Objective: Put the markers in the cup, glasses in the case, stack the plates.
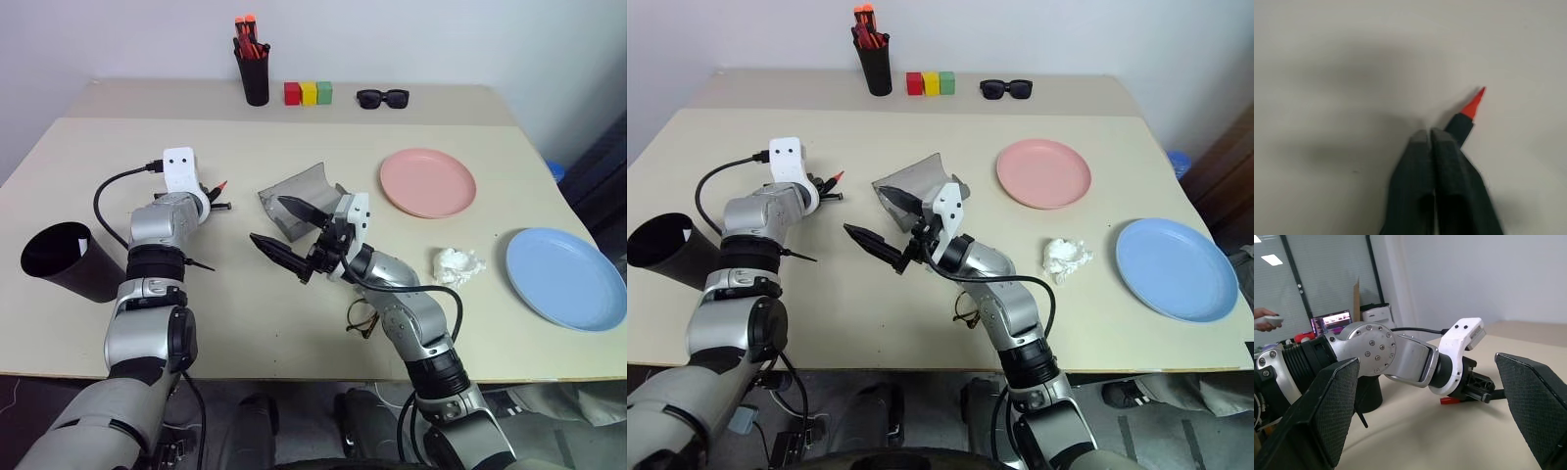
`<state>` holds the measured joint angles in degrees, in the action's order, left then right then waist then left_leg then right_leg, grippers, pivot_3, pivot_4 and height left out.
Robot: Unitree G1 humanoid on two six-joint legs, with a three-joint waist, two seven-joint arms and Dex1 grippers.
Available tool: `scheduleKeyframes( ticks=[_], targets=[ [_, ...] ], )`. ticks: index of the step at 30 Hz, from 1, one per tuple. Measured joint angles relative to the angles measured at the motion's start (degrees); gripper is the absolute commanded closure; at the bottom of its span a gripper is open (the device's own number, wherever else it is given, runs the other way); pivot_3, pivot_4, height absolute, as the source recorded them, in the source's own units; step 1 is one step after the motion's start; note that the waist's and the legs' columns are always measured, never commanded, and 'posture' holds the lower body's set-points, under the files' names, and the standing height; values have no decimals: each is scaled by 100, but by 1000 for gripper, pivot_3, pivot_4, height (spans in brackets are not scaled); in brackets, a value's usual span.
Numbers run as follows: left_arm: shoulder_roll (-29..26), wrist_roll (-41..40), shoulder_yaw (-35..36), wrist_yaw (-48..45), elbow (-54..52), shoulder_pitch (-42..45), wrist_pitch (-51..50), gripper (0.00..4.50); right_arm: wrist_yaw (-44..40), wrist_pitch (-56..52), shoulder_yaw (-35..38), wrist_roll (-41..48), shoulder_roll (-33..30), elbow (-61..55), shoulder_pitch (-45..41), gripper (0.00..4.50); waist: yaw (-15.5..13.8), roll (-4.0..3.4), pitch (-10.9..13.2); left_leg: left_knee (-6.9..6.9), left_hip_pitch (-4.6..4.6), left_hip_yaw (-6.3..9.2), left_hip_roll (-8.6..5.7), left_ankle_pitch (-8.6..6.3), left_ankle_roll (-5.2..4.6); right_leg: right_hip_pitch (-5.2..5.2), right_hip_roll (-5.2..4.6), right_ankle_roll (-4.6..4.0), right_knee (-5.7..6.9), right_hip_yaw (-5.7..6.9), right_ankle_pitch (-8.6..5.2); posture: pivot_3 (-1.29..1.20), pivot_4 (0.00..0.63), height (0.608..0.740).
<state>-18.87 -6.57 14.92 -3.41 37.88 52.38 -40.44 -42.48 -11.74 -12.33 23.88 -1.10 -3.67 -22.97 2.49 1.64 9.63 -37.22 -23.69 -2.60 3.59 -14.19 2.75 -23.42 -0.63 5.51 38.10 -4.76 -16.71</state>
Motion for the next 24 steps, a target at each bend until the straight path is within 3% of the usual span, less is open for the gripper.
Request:
scheduleKeyframes(
  ticks=[5, 16, 24],
  targets=[
    [158, 88, -301, -82, -967, -698, 607, 4456, -210, -74, 33, 239, -9, -3, 1, 0, -14, 3, 2, -1, -13, -1, 1, 2, 4, -8, -2, 0, -2, 0, 0, 0, 150, 732],
    [561, -180, 36, 363, -4695, -2163, 1489, 4456, -957, -705, 23, 1020, -236, -219, 7, 0, -3, 3, 2, -3, -21, 2, 4, 2, 4, -14, -3, -1, 0, -1, 1, 0, 150, 732],
    [564, 1098, 817, 1746, -6759, -3382, 2020, 4456, -1058, -935, 16, 1142, -241, -254, 24, 0, -16, 4, 2, -5, -18, 1, 3, 1, 3, -9, -6, -2, -3, -1, 1, 0, 150, 732]
  ],
)
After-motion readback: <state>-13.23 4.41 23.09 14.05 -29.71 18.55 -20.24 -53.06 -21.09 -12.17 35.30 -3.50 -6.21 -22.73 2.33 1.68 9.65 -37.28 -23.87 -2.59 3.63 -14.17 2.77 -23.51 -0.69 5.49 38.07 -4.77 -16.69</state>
